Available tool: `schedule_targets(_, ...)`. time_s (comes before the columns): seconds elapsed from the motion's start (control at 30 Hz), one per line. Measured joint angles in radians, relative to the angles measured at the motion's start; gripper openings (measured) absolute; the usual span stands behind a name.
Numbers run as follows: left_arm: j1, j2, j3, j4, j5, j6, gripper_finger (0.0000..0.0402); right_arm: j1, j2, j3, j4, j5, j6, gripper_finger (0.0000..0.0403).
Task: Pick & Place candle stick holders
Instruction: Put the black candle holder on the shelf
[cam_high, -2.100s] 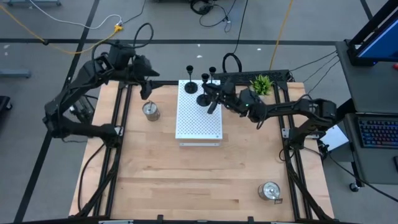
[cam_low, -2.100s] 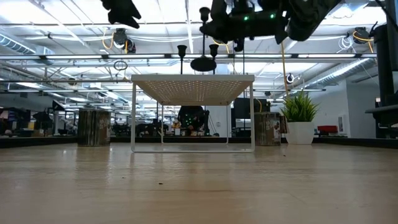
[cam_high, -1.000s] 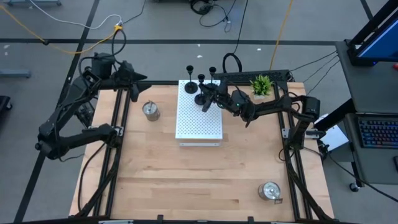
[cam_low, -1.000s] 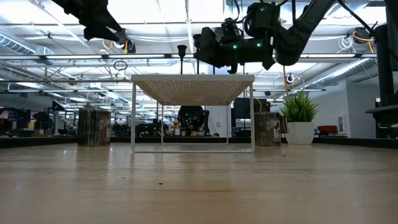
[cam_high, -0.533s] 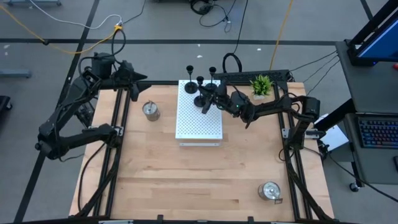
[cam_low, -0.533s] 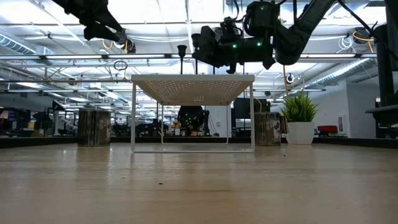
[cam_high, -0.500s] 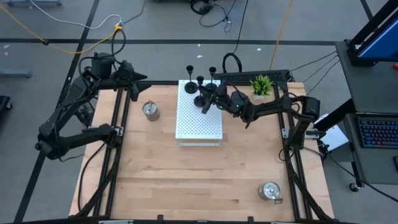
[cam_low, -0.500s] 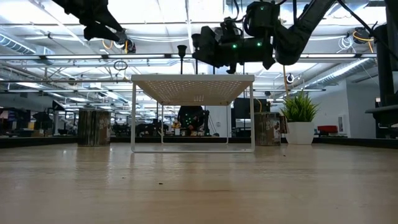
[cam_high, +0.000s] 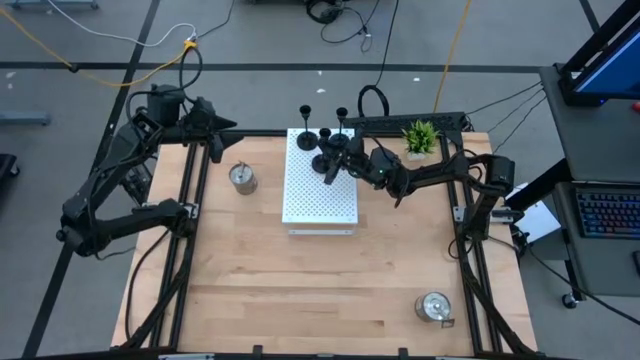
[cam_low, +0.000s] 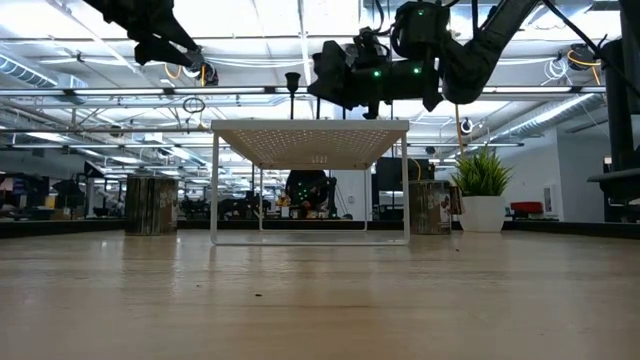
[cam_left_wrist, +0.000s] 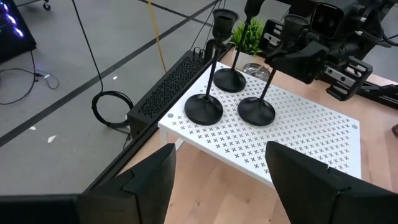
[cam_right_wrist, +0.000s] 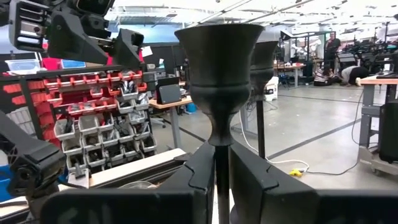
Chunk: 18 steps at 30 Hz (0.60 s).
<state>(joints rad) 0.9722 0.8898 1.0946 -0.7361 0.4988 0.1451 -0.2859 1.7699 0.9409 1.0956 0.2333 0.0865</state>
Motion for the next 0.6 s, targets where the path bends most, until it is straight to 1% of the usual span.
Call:
schedule_targets(0.17, 0.000, 0.000, 0.000, 0.000, 0.000, -0.002, 0.0255, 0.000, 0.000, 0.000, 0.000, -0.002, 0.007, 0.0041)
schedule_targets(0.23, 0.000, 0.000, 0.000, 0.000, 0.001, -0.006, 0.0255, 0.000, 0.000, 0.000, -0.001, -0.021, 0.007, 0.0046)
schedule_targets(0.33, 0.000, 0.000, 0.000, 0.000, 0.001, -0.010, 0.0255, 0.000, 0.000, 0.000, -0.001, -0.053, 0.007, 0.0056)
schedule_targets(0.6, -0.007, 0.000, 0.000, 0.000, 0.001, -0.016, 0.0255, 0.000, 0.000, 0.000, -0.016, -0.052, 0.025, 0.0089)
